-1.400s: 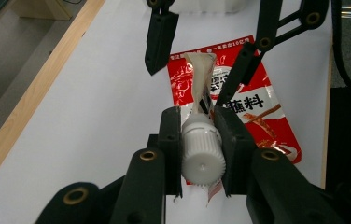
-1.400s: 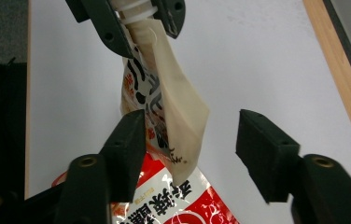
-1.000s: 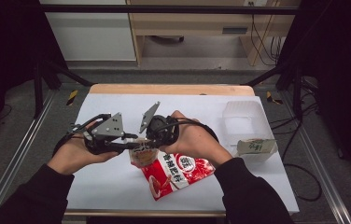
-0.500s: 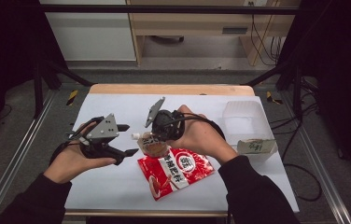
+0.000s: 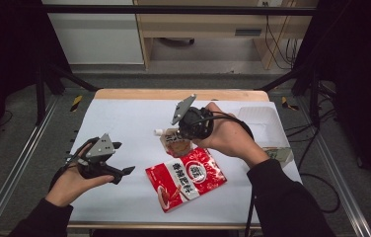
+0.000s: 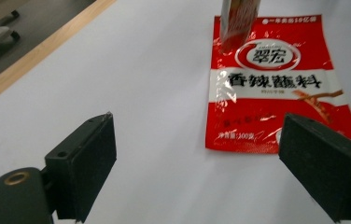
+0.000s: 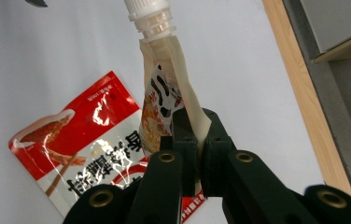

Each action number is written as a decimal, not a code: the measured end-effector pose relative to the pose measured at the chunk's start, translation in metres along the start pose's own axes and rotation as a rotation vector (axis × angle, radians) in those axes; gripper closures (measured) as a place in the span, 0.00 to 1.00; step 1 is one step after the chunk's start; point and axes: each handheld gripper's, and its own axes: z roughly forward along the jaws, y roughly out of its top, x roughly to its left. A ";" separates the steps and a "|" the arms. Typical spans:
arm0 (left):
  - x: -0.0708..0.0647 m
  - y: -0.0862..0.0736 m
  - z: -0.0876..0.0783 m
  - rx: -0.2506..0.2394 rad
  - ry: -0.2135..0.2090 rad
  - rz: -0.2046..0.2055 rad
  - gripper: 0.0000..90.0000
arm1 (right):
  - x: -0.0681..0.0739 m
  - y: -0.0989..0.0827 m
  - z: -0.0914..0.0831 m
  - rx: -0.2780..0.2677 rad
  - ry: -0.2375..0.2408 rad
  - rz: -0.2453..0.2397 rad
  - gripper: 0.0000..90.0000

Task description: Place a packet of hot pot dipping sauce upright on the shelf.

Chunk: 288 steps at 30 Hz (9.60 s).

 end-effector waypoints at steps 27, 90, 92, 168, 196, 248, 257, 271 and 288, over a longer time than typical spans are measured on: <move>0.007 -0.093 0.003 -0.026 0.152 -0.178 0.07 | -0.033 -0.046 -0.036 -0.024 -0.086 0.079 0.98; 0.011 -0.101 0.003 0.010 0.193 -0.169 0.06 | -0.060 -0.182 -0.087 -0.075 -0.197 0.269 0.99; 0.011 -0.101 0.003 0.011 0.190 -0.167 0.06 | -0.059 -0.185 -0.087 -0.074 -0.197 0.277 0.99; 0.007 -0.101 0.010 0.041 0.164 -0.144 0.06 | -0.027 -0.197 -0.070 -0.043 -0.234 0.388 0.36; 0.004 -0.100 0.012 0.061 0.152 -0.120 0.06 | 0.063 -0.133 -0.030 -0.168 -0.254 0.456 0.13; 0.000 -0.098 0.015 0.068 0.127 -0.101 0.06 | 0.108 -0.196 0.066 -0.114 -0.185 0.745 0.11; -0.001 -0.098 0.016 0.073 0.121 -0.094 0.06 | 0.103 -0.198 0.078 -0.089 -0.147 0.761 0.12; -0.001 -0.098 0.017 0.072 0.120 -0.095 0.06 | 0.104 -0.195 0.080 -0.117 -0.105 0.784 0.15; -0.002 -0.098 0.017 0.081 0.117 -0.088 0.06 | 0.115 -0.186 0.074 -0.156 -0.072 0.773 0.34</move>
